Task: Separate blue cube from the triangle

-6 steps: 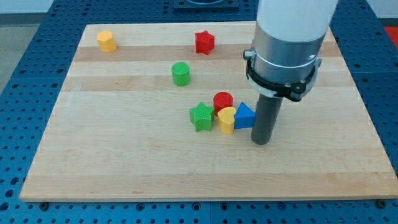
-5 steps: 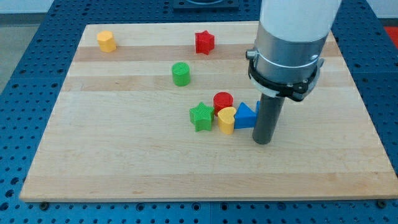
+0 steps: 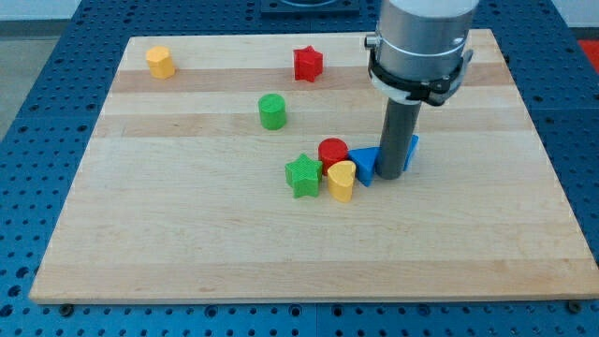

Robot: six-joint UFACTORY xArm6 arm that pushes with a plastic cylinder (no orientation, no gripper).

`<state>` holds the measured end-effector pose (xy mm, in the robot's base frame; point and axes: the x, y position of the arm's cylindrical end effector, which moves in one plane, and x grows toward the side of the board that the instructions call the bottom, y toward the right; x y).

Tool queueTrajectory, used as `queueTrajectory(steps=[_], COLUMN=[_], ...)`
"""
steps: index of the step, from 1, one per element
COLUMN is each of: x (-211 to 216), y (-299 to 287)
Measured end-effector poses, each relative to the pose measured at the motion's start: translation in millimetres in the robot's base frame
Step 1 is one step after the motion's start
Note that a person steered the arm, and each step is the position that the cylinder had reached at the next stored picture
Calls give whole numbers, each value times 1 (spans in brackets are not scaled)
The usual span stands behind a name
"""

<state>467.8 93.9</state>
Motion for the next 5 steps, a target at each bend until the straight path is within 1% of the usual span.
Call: queueTrajectory(steps=[2, 5], x=[-12, -12], y=[5, 37])
